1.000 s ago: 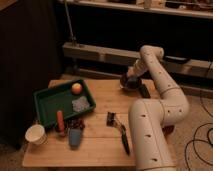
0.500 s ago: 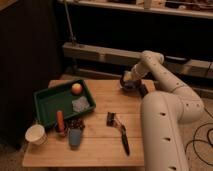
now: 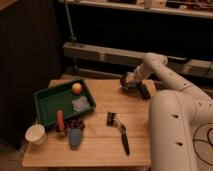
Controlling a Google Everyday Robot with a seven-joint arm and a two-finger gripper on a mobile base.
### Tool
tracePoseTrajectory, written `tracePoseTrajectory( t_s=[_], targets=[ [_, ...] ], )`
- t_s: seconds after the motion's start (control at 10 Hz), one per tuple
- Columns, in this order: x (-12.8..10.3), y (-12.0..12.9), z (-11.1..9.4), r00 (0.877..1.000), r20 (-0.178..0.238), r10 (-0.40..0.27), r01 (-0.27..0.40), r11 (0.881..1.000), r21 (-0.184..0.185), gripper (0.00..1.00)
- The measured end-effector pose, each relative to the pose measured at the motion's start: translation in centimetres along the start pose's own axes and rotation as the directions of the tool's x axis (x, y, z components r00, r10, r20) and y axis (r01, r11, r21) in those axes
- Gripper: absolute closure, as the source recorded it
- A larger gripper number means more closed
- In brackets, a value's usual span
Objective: Wipe purple bowl with sponge
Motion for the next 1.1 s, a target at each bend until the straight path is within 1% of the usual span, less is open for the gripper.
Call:
tracePoseTrajectory(
  t_s=[0.1, 0.4, 0.5, 0.6, 0.8, 1.0, 1.1],
  targets=[
    [0.0, -0.7, -0.6, 1.000, 0.008, 0.007, -0.007, 1.000, 0.013, 1.00],
    [-0.5, -1.9, -1.6, 1.000, 0.023, 0.020, -0.021, 0.999, 0.045, 1.00],
    [-1.0, -2.4, -1.7, 0.999, 0.028, 0.020, -0.022, 0.998, 0.056, 1.00],
    [-1.6, -2.4, -1.5, 0.999, 0.029, 0.020, -0.022, 0.998, 0.059, 1.00],
    [-3.1, -1.5, -0.4, 1.000, 0.027, 0.016, -0.017, 0.999, 0.051, 1.00],
    [-3.7, -0.5, 0.3, 1.000, 0.024, 0.006, -0.007, 1.000, 0.031, 1.00],
    [-3.8, 0.4, 0.6, 1.000, 0.020, -0.006, 0.005, 1.000, 0.010, 1.00]
  ],
)
